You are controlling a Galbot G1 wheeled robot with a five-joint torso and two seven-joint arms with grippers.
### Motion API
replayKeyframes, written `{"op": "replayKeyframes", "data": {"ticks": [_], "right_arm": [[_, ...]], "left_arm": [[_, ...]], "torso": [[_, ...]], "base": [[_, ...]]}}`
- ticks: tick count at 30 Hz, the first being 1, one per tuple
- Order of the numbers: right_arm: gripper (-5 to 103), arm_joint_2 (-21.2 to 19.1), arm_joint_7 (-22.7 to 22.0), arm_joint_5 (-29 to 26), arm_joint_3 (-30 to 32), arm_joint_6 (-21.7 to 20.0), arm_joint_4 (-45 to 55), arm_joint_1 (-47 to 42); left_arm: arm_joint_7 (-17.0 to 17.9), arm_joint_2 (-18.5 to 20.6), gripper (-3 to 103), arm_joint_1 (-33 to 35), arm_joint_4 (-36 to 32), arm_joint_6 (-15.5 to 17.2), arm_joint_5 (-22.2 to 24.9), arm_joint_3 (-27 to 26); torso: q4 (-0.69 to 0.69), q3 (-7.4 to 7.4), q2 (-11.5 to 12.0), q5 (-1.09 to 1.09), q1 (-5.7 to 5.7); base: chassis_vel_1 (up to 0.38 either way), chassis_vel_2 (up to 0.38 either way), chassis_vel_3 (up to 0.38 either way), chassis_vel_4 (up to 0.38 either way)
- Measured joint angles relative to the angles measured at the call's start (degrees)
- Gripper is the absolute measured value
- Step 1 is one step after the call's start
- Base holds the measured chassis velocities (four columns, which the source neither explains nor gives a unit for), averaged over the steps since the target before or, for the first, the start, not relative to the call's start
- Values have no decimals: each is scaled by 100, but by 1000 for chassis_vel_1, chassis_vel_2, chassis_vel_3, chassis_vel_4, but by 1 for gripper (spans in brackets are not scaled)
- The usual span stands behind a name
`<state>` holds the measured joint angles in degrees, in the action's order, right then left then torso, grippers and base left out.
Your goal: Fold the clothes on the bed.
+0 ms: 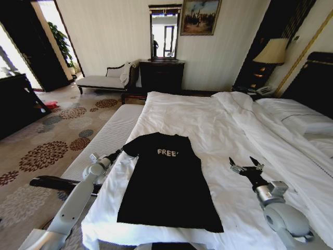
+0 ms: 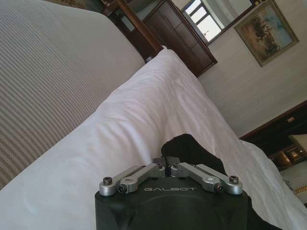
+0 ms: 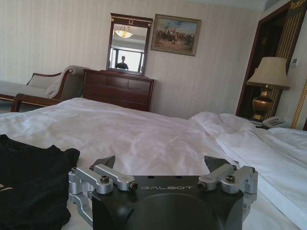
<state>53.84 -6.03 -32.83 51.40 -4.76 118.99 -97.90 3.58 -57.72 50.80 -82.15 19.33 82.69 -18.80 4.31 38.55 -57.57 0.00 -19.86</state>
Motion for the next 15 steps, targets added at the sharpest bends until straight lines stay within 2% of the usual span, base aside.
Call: {"op": "replayKeyframes", "data": {"ticks": [8,15], "right_arm": [[100,21,15,13,0,8,4,-57],[100,46,21,38,-23,9,-18,-43]], "left_arm": [[68,-48,1,-474,205,-8,-72,369],[106,-6,1,-635,-239,-50,-196,683]], "torso": [[3,0,0,0,0],[0,0,0,0,0]], "base": [[0,0,0,0],[0,0,0,0]]}}
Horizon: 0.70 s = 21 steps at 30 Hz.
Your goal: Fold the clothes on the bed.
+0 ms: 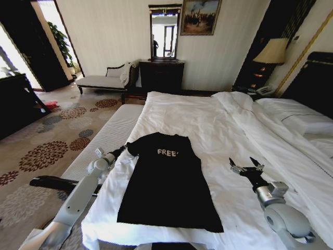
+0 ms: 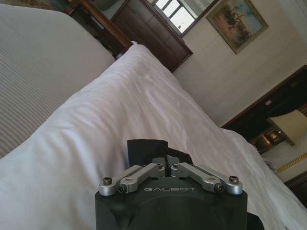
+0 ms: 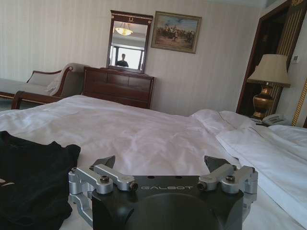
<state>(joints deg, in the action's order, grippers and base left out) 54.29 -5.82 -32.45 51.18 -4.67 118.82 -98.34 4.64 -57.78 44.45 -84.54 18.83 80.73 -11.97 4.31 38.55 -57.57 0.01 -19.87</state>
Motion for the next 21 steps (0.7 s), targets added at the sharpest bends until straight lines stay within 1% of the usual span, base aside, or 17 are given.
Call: {"op": "replayKeyframes", "data": {"ticks": [3,5,7,11,14,16,21], "right_arm": [[100,26,20,30,-16,4,-18,-3],[100,38,32,41,-18,9,-21,-11],[100,62,54,66,-19,37,-22,-52],[100,80,72,86,1,67,-20,-99],[100,86,80,88,20,80,-17,-119],[100,98,96,96,27,98,-24,-132],[100,120,106,114,-12,102,-26,-117]], "left_arm": [[61,-2,1,-91,-291,-4,-23,172],[92,-13,1,-130,-341,-5,-15,220],[177,-45,1,-274,-429,-5,10,402],[240,-86,1,-392,-443,-5,1,596],[253,-105,1,-433,-443,-7,-23,687],[271,-167,1,-531,-382,-19,-97,839],[350,-299,1,-719,-220,-32,-159,1030]], "torso": [[0,0,0,0,0],[0,0,0,1,0],[1,0,0,0,0],[2,0,0,-1,0],[0,0,0,0,0],[1,0,0,0,0],[1,0,0,0,0]], "base": [[0,0,0,0],[0,0,0,0],[0,0,0,0],[0,0,0,0],[0,0,0,0],[0,0,0,0],[0,0,0,0]]}}
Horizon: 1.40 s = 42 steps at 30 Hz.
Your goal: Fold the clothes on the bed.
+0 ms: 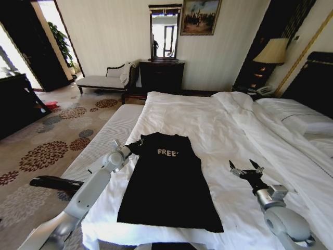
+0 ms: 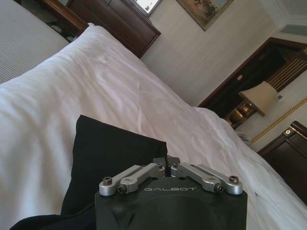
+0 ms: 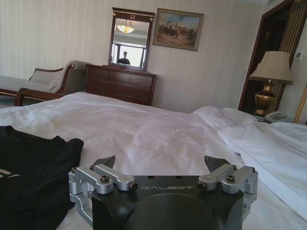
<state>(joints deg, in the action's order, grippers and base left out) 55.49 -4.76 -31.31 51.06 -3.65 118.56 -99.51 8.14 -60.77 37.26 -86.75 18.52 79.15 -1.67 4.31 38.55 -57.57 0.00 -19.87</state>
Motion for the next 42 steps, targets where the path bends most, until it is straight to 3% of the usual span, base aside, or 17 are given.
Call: {"op": "replayKeyframes", "data": {"ticks": [22,30,39,41,42], "right_arm": [[100,38,29,37,-134,16,38,89],[100,62,61,53,-163,49,36,74],[100,60,72,53,-148,97,16,63],[100,60,72,51,-178,98,14,87],[100,60,72,51,-178,98,14,87]], "left_arm": [[210,-635,1,-653,822,-102,-433,790],[232,-900,1,-692,1001,-150,-653,842],[239,-933,-3,-638,1064,-182,-834,881],[253,-909,7,-631,1074,-199,-946,867],[253,-909,7,-631,1074,-199,-946,867]], "torso": [[0,0,0,0,0],[1,0,0,0,0],[1,0,0,0,0],[0,0,0,0,0],[0,0,0,0,0]], "base": [[0,0,0,0],[0,0,0,0],[0,0,0,0],[0,0,0,0],[0,0,0,0]]}}
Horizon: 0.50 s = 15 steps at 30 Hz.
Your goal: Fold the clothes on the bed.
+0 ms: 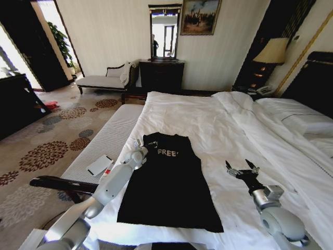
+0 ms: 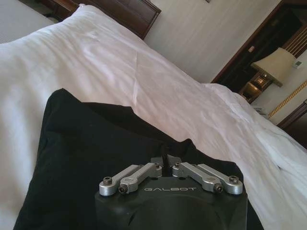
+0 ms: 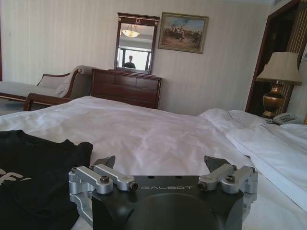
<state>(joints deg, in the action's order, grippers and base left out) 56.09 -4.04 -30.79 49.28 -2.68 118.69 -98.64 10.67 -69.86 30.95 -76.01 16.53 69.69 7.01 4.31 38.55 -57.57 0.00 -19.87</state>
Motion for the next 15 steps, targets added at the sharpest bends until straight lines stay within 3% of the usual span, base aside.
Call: {"op": "replayKeyframes", "data": {"ticks": [4,5,12,14,15], "right_arm": [[100,-10,-11,-5,-84,-30,-5,78],[100,-10,-11,-5,-84,-30,-5,78],[100,-73,-66,-9,-122,-43,-69,188],[100,-86,-100,-6,-128,-56,-75,209],[100,-106,-196,10,-137,-121,-79,250]], "left_arm": [[14,122,23,40,-142,0,-33,8],[14,122,23,40,-142,0,-33,8],[75,374,56,197,-496,24,-27,38],[105,408,56,226,-564,25,-26,19],[141,458,61,269,-657,26,-22,-15]], "torso": [[0,0,0,0,0],[0,0,0,0,0],[0,0,0,0,0],[0,0,0,0,0],[2,0,0,0,0]], "base": [[0,0,0,0],[0,0,0,0],[0,0,0,0],[0,0,0,0],[0,0,0,0]]}}
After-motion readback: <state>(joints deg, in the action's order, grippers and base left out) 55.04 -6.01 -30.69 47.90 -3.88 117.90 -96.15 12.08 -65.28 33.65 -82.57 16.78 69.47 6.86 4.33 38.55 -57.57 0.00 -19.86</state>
